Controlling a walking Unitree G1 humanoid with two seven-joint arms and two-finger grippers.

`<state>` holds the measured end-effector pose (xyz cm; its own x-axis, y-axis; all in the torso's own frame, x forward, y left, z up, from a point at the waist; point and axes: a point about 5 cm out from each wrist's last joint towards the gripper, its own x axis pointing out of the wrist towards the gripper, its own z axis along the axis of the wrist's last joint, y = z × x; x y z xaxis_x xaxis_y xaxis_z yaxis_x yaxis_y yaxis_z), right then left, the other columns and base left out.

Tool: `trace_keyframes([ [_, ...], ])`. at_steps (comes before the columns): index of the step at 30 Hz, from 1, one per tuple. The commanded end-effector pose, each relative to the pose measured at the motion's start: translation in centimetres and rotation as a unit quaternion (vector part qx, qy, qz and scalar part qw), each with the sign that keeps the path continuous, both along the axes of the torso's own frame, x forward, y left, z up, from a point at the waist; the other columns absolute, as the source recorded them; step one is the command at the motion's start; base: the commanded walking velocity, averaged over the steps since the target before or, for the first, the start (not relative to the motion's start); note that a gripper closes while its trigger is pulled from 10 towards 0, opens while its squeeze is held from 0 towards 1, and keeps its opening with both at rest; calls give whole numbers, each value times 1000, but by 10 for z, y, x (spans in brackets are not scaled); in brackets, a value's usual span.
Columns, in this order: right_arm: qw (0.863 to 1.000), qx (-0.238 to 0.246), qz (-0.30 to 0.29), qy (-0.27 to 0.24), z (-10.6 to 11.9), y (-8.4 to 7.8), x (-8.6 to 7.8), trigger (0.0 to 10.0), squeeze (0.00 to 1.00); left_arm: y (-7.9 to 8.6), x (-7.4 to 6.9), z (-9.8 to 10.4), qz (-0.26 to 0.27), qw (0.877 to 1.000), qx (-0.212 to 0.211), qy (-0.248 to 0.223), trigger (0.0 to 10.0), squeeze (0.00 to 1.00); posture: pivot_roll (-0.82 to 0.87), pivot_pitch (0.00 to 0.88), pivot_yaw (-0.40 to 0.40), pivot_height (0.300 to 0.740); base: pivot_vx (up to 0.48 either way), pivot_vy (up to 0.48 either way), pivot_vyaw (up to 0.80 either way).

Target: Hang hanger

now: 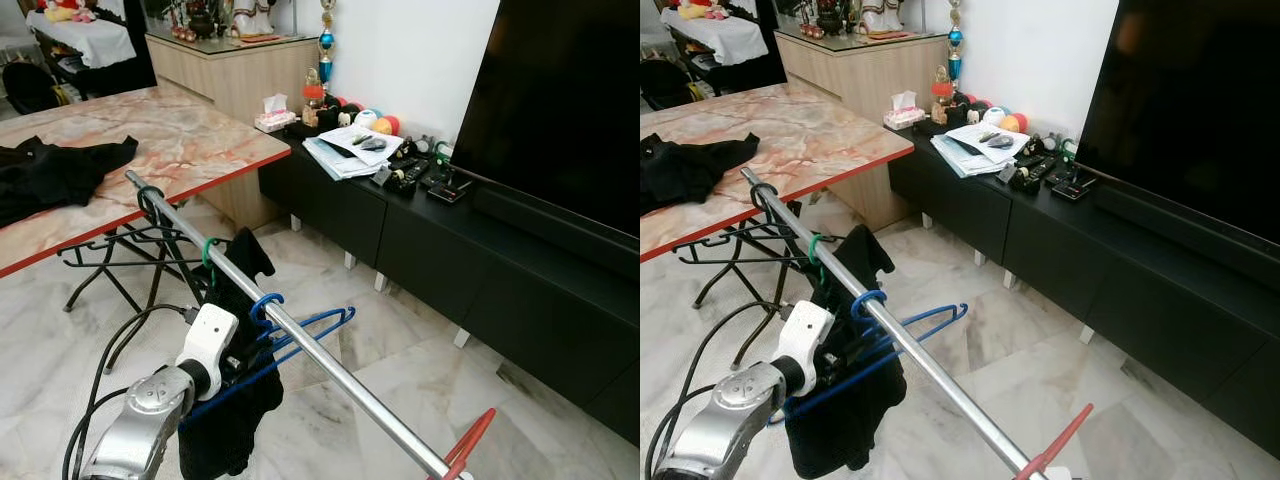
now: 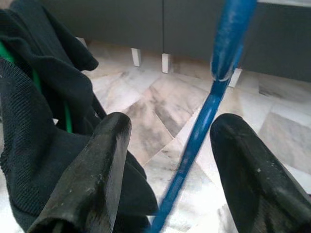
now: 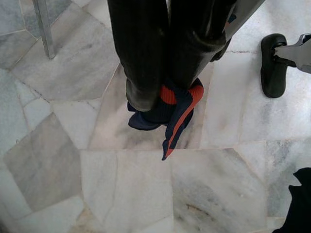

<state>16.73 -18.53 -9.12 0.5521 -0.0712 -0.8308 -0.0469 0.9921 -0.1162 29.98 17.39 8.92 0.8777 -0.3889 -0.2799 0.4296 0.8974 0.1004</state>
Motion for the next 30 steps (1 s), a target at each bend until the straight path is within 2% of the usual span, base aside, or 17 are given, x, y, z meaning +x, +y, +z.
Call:
trace_keyframes([
  [1,1000,-1,7,-1,1,0,1,10000,0,-2,1,-3,-11,1000,-2,17,10000,0,60,0,-23,740,0,0,0],
  [5,1000,-1,8,-1,1,0,2,10000,0,-7,-3,-9,-65,997,5,44,10000,0,60,0,-22,740,0,0,0],
  [10,1000,-2,10,-1,1,0,2,10000,0,-10,-7,-13,-106,992,10,68,10000,0,58,0,-22,740,0,0,0],
  [11,1000,-2,10,-1,1,0,2,10000,0,-10,-9,-15,-119,990,24,74,10000,0,59,0,-22,740,0,0,0],
  [13,1000,-2,11,-1,1,0,2,10000,0,-10,-9,-15,-123,989,30,75,10000,0,59,0,-22,740,0,0,0],
  [20,1000,-4,15,1,1,0,1,10000,0,-15,-10,-10,-144,986,12,82,10000,0,57,0,-21,740,0,0,0],
  [24,1000,-4,16,1,1,0,1,10000,0,-14,-3,-8,-115,991,17,62,10000,0,57,0,-19,740,0,0,0],
  [25,1000,-4,17,1,0,0,1,10000,0,-14,0,-7,-94,994,14,58,10000,0,55,0,-19,740,0,0,0],
  [26,1000,-4,18,2,0,0,1,10000,0,-13,3,-8,-73,996,15,56,9098,0,55,0,-19,740,0,0,0],
  [27,1000,-5,18,2,0,0,1,10000,0,-12,5,-8,-60,997,16,54,9098,0,56,0,-19,740,0,0,0],
  [28,1000,-5,19,2,0,0,1,10000,0,-11,8,-10,-38,997,26,56,1137,0,56,0,-20,740,0,0,0],
  [29,1000,-5,19,2,0,0,1,10000,0,-11,8,-12,-29,997,30,60,0,0,53,0,-19,740,0,0,0],
  [30,1000,-5,19,2,0,0,1,10000,0,-11,9,-13,-21,997,33,63,0,0,53,0,-19,740,0,0,0],
])
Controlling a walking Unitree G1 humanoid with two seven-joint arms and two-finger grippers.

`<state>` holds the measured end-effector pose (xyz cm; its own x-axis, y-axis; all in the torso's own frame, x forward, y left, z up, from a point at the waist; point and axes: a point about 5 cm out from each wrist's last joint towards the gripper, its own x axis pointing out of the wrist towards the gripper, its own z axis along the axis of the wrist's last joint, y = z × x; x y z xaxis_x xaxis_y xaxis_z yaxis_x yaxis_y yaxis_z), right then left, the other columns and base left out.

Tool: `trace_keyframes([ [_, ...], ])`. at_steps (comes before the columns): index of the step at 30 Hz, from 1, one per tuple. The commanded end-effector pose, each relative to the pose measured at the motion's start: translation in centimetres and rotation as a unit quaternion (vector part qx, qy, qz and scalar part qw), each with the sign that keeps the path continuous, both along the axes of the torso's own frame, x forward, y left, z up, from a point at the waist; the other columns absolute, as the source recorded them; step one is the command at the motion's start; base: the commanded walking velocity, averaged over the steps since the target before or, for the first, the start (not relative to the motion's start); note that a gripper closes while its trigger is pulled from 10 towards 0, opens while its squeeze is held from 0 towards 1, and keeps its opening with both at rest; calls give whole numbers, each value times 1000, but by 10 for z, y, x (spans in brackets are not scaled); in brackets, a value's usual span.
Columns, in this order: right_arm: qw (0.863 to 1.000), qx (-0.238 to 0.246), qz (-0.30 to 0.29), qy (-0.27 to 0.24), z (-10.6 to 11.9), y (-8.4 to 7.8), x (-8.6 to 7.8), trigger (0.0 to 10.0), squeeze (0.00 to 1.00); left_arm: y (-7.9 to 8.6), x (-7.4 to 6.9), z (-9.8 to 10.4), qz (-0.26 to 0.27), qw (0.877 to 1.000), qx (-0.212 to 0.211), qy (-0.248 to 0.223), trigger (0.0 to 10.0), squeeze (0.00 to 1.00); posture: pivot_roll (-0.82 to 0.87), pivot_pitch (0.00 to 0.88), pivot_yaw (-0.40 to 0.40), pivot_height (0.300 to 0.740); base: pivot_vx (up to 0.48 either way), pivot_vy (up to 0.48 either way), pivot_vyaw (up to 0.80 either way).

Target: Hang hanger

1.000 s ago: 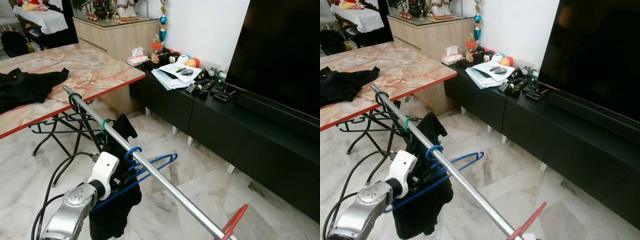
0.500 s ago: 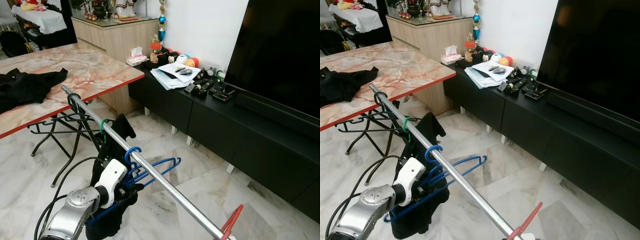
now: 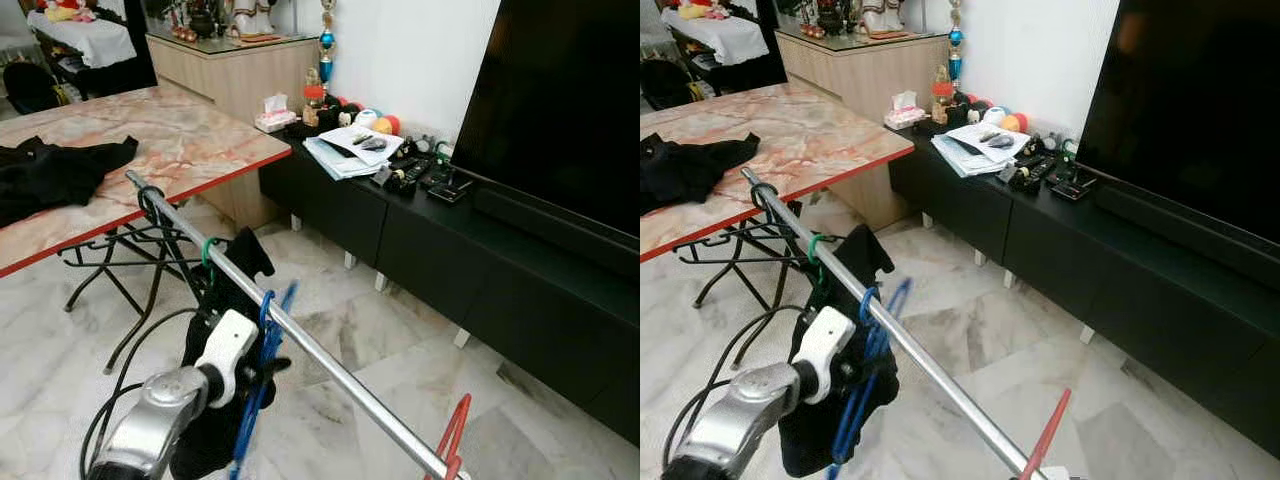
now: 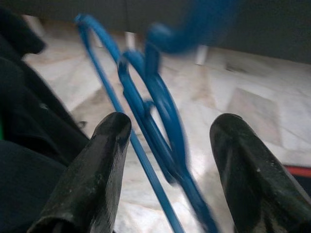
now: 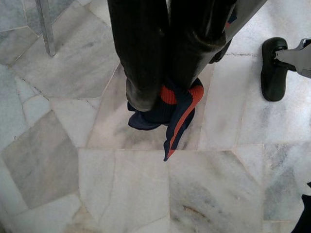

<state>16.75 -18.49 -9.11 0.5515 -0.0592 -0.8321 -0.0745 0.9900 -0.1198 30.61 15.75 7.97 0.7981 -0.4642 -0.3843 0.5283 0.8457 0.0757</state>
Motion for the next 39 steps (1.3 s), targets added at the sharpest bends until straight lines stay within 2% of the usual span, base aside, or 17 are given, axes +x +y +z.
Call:
trace_keyframes([
  [1,1000,-3,6,1,0,0,0,10000,0,6,3,-5,33,999,22,10,0,0,53,0,-19,740,0,0,0],
  [12,1000,-2,7,2,0,1,0,10000,0,-5,6,-14,58,997,36,28,0,0,49,0,-14,740,0,0,0],
  [30,1000,-2,9,2,0,1,0,10000,0,-6,6,-11,58,997,41,14,0,0,54,0,-15,740,0,0,0],
  [33,1000,-2,9,2,0,1,0,10000,0,-6,6,-10,56,997,50,6,0,0,55,0,-15,740,0,0,0],
  [37,1000,-2,9,1,0,1,0,10000,0,-12,1,-6,19,999,37,-35,0,0,51,0,-13,740,0,0,0],
  [39,1000,-3,7,0,0,1,0,10000,0,-9,0,-1,36,997,29,-67,0,0,45,0,-12,740,0,0,0],
])
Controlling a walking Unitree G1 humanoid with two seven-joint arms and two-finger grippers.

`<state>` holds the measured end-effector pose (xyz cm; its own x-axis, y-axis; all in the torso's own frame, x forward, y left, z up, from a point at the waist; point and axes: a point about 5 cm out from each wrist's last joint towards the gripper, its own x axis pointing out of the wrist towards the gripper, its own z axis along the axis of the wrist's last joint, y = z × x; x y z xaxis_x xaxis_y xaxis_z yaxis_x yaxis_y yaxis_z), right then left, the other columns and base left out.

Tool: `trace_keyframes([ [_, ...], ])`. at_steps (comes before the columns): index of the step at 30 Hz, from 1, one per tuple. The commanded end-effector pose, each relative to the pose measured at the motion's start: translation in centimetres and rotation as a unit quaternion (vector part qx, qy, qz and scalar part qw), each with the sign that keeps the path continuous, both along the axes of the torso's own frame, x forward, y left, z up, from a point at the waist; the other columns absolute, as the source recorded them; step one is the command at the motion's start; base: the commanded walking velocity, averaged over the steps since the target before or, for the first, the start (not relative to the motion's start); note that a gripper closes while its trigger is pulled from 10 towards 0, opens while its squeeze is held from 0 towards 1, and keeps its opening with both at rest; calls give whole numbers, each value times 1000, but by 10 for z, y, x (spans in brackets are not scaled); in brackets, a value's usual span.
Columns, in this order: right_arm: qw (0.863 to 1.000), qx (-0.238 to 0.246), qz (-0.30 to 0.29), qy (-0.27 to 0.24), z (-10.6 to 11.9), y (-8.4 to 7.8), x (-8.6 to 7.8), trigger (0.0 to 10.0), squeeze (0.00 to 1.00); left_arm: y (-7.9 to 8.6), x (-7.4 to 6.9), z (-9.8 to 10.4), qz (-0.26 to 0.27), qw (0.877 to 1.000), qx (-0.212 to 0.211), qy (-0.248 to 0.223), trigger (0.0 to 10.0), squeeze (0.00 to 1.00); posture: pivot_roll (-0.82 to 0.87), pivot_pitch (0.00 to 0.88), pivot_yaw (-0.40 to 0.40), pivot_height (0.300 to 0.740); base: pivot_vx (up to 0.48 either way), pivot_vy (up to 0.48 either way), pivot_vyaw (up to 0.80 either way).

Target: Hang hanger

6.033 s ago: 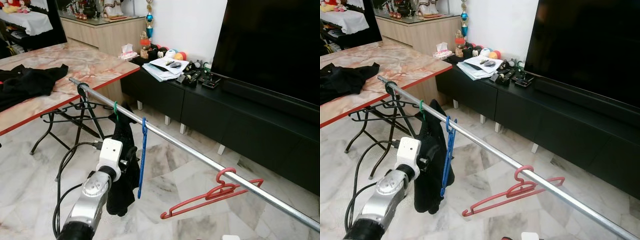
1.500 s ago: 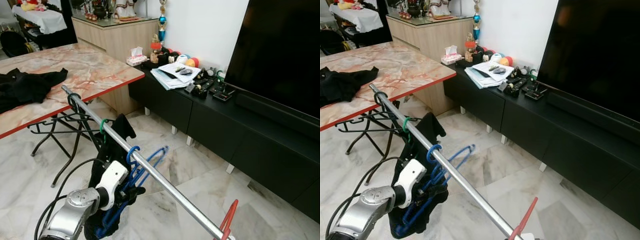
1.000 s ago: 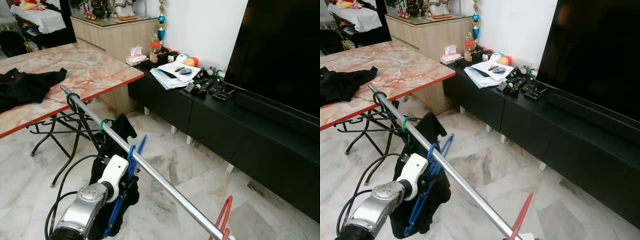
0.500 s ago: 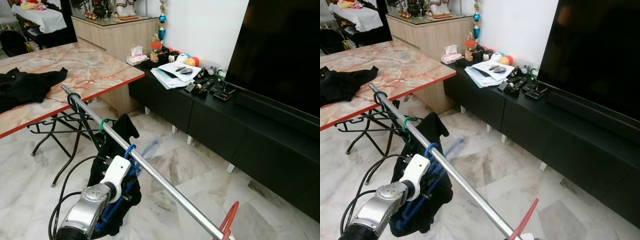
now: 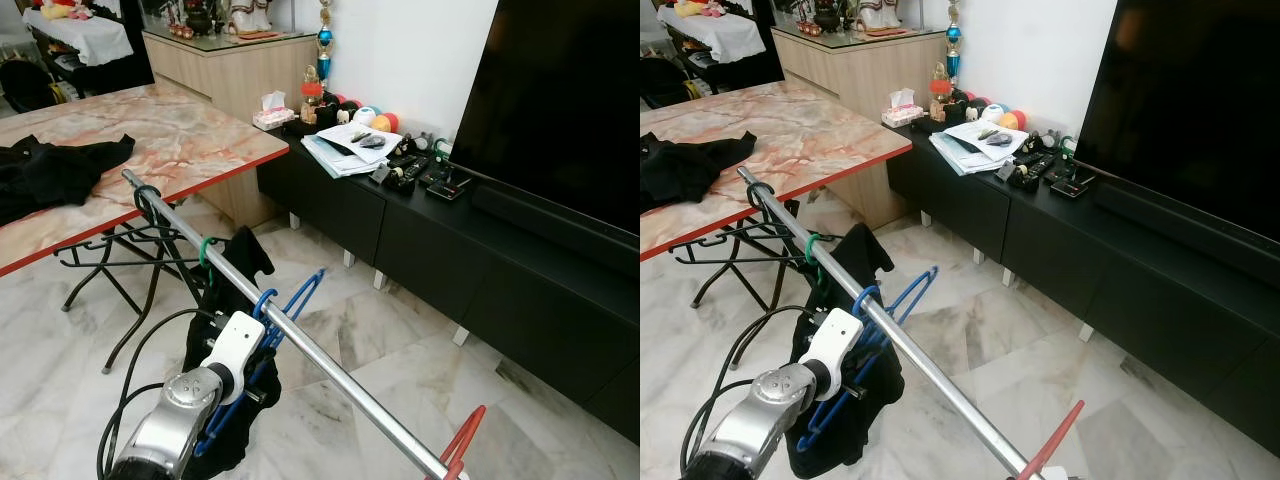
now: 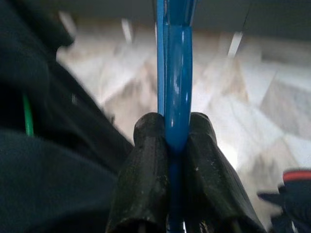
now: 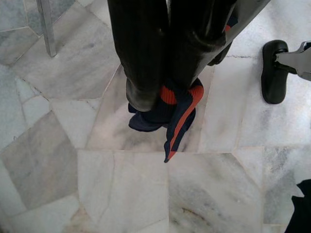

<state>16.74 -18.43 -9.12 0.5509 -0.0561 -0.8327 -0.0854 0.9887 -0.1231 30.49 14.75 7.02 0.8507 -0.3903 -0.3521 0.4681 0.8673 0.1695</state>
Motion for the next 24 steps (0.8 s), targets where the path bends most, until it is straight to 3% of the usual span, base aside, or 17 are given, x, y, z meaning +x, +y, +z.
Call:
trace_keyframes([
  [1,1000,-1,1,-1,0,0,1,10000,0,3,1,9,11,999,-3,-35,0,0,45,0,-13,740,0,0,0],
  [7,1000,-3,-1,-1,0,-1,1,10000,0,11,-6,17,15,998,-3,-64,0,0,53,0,-16,740,0,0,0],
  [16,1000,-4,2,-1,1,-2,2,10000,0,18,-31,17,-15,997,36,-65,0,0,58,0,-17,740,0,0,0],
  [17,1000,-4,3,-1,1,-2,2,10000,0,21,-38,22,-46,992,88,-77,0,0,64,0,-18,740,0,0,0],
  [19,1000,-4,3,-1,1,-2,2,10000,0,21,-40,23,-59,989,108,-80,0,0,65,0,-19,740,0,0,0],
  [21,1000,-4,5,-1,1,-2,2,10000,0,22,-51,19,-134,972,185,-60,0,0,70,0,-19,740,0,0,0],
  [24,1000,-4,6,-1,1,-2,2,10000,0,21,-61,14,-171,967,187,-26,0,0,69,0,-17,740,0,0,0],
])
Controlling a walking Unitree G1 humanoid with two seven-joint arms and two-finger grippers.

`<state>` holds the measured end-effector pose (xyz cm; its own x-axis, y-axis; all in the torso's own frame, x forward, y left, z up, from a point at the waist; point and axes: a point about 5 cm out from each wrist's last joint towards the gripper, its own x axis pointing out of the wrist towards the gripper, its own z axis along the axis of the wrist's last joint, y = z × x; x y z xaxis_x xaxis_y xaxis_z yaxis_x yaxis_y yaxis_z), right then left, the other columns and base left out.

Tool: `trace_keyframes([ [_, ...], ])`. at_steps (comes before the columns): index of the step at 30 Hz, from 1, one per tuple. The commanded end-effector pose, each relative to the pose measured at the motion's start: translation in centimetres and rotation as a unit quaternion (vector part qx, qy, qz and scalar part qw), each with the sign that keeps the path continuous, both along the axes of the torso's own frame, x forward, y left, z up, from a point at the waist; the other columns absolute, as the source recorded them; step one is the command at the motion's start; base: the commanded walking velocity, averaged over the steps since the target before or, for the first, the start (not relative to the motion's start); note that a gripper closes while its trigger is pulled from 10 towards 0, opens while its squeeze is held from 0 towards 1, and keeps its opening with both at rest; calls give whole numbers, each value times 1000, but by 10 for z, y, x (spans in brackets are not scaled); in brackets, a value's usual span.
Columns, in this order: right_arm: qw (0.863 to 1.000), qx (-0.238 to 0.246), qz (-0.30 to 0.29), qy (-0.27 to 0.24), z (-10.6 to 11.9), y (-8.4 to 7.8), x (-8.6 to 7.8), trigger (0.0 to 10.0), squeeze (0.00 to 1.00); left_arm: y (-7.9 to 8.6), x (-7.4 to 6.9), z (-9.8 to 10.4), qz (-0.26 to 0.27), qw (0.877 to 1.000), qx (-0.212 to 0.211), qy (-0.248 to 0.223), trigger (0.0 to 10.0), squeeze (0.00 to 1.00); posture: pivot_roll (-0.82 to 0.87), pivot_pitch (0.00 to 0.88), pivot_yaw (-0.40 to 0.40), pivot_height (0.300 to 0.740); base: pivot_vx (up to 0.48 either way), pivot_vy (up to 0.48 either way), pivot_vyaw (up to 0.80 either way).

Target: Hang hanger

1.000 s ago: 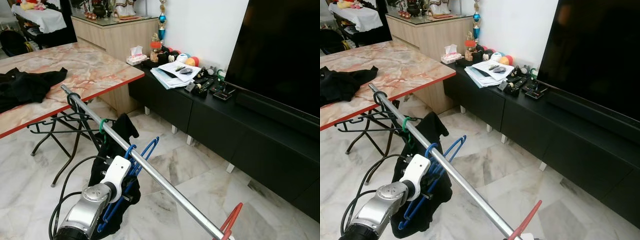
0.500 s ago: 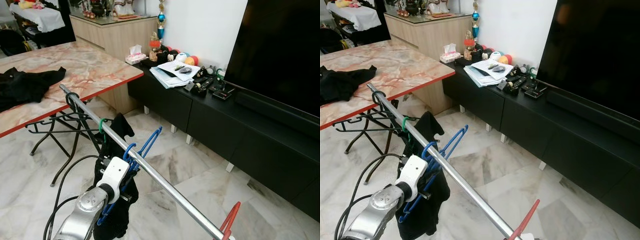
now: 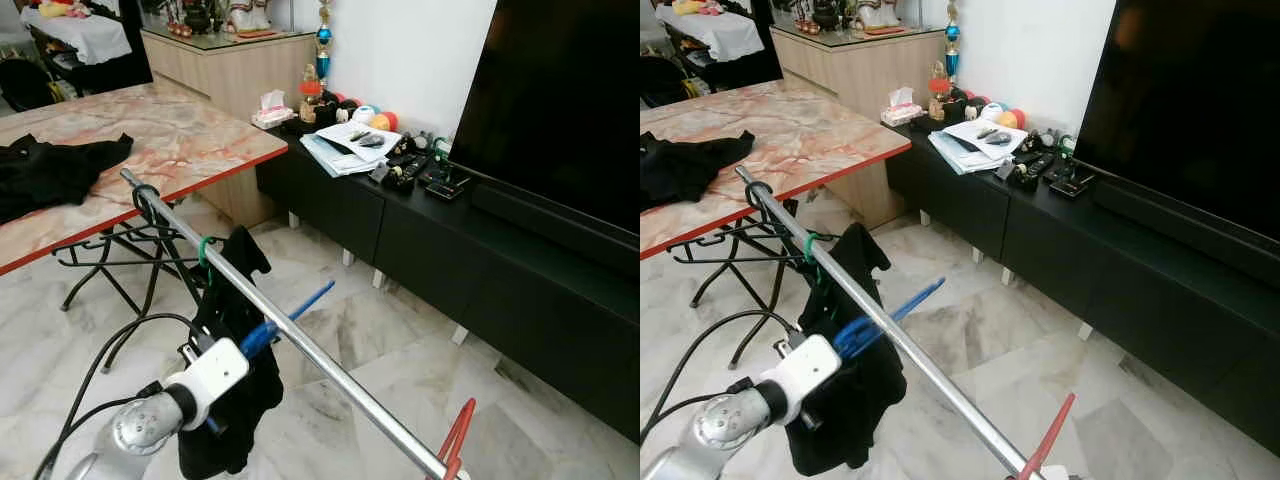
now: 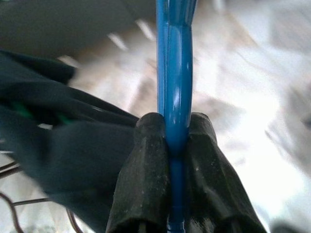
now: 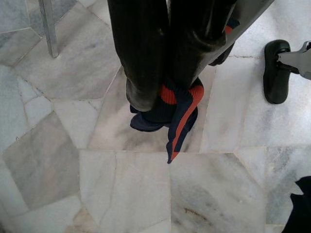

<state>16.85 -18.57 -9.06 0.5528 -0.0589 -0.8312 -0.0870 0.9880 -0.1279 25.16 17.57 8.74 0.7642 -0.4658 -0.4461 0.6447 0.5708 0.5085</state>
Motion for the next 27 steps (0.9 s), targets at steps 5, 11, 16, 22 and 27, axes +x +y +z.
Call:
trace_keyframes([
  [5,1000,-2,4,0,0,0,1,10000,0,-5,-12,-4,-14,999,-16,31,0,0,63,0,-13,740,0,0,0],
  [11,1000,-3,3,0,1,-1,1,10000,0,3,-22,8,54,992,-115,21,0,0,75,0,-15,740,0,0,0],
  [16,1000,-3,10,1,1,-1,2,10000,0,8,-55,-4,-4,972,-160,173,157,0,89,0,-23,740,0,0,0],
  [22,1000,-1,11,1,1,0,2,10000,0,27,-56,-44,106,941,-196,253,10000,0,85,0,-18,740,0,0,0],
  [27,1000,0,10,1,1,0,2,10000,0,41,-35,-76,277,878,-264,288,10000,0,78,0,-20,740,0,0,0],
])
